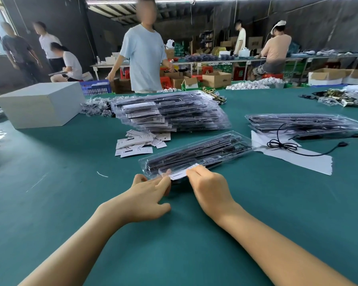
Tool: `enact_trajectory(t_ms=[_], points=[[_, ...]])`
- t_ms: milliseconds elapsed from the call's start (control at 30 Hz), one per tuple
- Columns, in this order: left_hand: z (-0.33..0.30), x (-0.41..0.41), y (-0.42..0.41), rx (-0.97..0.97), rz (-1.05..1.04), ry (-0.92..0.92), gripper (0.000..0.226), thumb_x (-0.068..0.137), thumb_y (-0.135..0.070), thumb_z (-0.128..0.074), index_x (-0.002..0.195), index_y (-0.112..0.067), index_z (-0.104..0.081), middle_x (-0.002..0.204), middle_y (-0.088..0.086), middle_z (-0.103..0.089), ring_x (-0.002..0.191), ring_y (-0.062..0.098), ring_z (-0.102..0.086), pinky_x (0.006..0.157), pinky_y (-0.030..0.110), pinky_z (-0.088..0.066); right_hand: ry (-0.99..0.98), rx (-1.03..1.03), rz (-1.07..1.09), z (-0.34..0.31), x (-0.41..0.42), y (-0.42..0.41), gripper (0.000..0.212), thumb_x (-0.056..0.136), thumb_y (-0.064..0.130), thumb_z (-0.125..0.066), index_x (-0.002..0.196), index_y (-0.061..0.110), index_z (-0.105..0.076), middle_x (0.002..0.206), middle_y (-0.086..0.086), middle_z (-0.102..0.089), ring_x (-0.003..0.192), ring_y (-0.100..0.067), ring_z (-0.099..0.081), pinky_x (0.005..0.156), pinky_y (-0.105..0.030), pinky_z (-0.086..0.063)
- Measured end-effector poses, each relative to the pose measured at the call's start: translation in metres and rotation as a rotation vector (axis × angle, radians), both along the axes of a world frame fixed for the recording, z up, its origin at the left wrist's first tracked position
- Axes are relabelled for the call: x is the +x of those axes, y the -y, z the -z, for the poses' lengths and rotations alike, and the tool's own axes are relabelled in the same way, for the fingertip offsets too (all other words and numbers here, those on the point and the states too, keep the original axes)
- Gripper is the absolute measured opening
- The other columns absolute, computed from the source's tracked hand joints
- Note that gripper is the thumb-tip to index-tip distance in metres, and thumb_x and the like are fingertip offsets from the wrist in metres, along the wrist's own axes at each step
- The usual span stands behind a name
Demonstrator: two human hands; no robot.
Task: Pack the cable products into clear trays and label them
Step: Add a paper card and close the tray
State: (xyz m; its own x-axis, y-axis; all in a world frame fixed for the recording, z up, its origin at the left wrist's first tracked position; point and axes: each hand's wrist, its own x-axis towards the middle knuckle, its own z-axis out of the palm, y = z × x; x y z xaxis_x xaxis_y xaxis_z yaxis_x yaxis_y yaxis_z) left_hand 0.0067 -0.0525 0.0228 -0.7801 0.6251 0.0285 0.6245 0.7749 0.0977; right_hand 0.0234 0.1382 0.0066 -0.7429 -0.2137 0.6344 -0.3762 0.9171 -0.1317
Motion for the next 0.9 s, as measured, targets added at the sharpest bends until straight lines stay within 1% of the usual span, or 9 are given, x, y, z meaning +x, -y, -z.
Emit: enact_trajectory(t_ms=[67,167,233,400,467,567,667,800,900], points=[[0.001,-0.002,0.001,-0.009,0.003,-0.006,0.030,0.075,-0.044,-0.033,0.092,-0.020,-0.032,0.090,-0.008,-0.048,0.080,0.010,-0.040,0.096,0.028,-0.018,0.009,-0.005,-0.006,0.002,0.000,0.000,0.038,0.042,-0.020,-0.073,0.056,0.007,-0.051,0.059,-0.006,-0.050,0.037,-0.027,-0.038,0.036,-0.023,-0.023],[0.002,-0.003,0.000,-0.018,-0.009,-0.006,0.033,0.074,-0.046,-0.033,0.091,-0.018,-0.034,0.089,-0.007,-0.049,0.079,0.009,-0.039,0.095,0.027,-0.016,-0.004,-0.004,-0.007,0.003,0.000,0.001,0.034,0.049,-0.020,-0.072,0.059,0.006,-0.052,0.067,-0.008,-0.052,0.037,-0.027,-0.035,0.036,-0.023,-0.021],[0.002,-0.002,0.000,-0.020,-0.012,0.003,0.034,0.074,-0.047,-0.033,0.091,-0.017,-0.035,0.090,-0.007,-0.049,0.078,0.007,-0.039,0.095,0.027,-0.016,-0.003,0.027,-0.016,0.004,0.000,0.001,0.033,0.050,-0.017,-0.074,0.059,0.006,-0.053,0.067,-0.008,-0.052,0.036,-0.027,-0.037,0.033,-0.025,-0.025],[0.001,-0.001,0.000,-0.030,-0.011,0.014,0.035,0.074,-0.047,-0.032,0.094,-0.018,-0.036,0.092,-0.006,-0.050,0.082,0.010,-0.040,0.098,0.028,-0.016,0.008,0.160,0.071,-0.003,0.005,0.004,0.040,0.032,-0.002,-0.083,0.051,0.016,-0.054,0.052,0.003,-0.049,0.038,-0.019,-0.044,0.038,-0.020,-0.015],[0.001,-0.001,-0.001,-0.034,-0.011,0.013,0.035,0.075,-0.047,-0.031,0.095,-0.019,-0.036,0.095,-0.006,-0.051,0.084,0.011,-0.041,0.098,0.029,-0.016,-0.006,0.192,0.098,-0.004,0.004,0.004,0.038,0.031,0.001,-0.084,0.048,0.018,-0.055,0.049,0.004,-0.050,0.044,-0.017,-0.048,0.037,-0.020,-0.020],[0.003,0.000,-0.001,-0.043,-0.009,0.009,0.034,0.076,-0.048,-0.031,0.096,-0.020,-0.036,0.096,-0.006,-0.051,0.086,0.012,-0.043,0.098,0.030,-0.016,-0.052,0.235,0.069,-0.002,0.002,0.004,0.035,0.036,0.000,-0.082,0.049,0.018,-0.055,0.051,0.005,-0.052,0.051,-0.017,-0.051,0.038,-0.021,-0.028],[0.004,0.001,-0.001,-0.036,-0.008,0.003,0.034,0.076,-0.048,-0.030,0.096,-0.021,-0.035,0.097,-0.006,-0.050,0.086,0.012,-0.043,0.097,0.030,-0.015,-0.111,0.292,0.052,0.000,0.001,0.004,0.030,0.042,-0.001,-0.078,0.050,0.018,-0.056,0.053,0.003,-0.054,0.051,-0.018,-0.051,0.042,-0.024,-0.037],[0.004,0.001,0.000,-0.022,-0.011,0.013,0.033,0.077,-0.049,-0.032,0.099,-0.024,-0.033,0.099,-0.007,-0.050,0.088,0.011,-0.041,0.097,0.030,-0.014,-0.188,0.379,0.111,-0.001,0.006,0.012,0.024,0.049,-0.001,-0.069,0.051,0.018,-0.056,0.052,0.002,-0.051,0.051,-0.018,-0.049,0.043,-0.025,-0.035],[0.002,0.001,0.000,-0.008,-0.001,0.023,0.031,0.076,-0.048,-0.033,0.096,-0.026,-0.027,0.098,-0.008,-0.048,0.084,0.008,-0.036,0.094,0.028,-0.013,-0.137,0.372,0.093,0.005,0.010,0.018,0.019,0.052,0.007,-0.072,0.064,0.020,-0.066,0.057,0.006,-0.057,0.052,-0.015,-0.050,0.044,-0.024,-0.037]])
